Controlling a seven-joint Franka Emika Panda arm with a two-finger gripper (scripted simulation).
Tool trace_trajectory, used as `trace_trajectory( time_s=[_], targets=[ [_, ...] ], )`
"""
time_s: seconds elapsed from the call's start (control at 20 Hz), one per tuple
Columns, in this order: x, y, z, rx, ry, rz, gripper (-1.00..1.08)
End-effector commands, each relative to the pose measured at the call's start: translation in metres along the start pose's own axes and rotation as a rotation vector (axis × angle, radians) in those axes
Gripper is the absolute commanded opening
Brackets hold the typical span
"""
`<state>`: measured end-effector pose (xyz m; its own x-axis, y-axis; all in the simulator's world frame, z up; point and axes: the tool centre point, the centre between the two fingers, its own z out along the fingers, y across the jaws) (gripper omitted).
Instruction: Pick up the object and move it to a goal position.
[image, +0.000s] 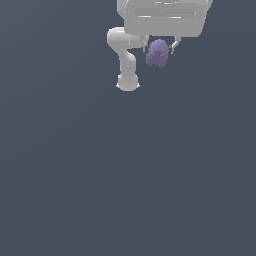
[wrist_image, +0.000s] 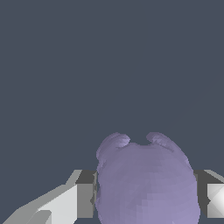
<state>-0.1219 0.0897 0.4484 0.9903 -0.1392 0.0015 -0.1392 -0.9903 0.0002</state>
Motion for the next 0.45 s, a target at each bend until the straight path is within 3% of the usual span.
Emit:
trace_trajectory(
  time_s=[0.0,0.4],
  targets=[
    [-0.0054,-0.0004,-0.0097,0.0,-0.001,0.0,-1.0],
    [-0.0079,-0.0016,-0.0178,0.0,-0.001,0.0,-1.0]
  ],
)
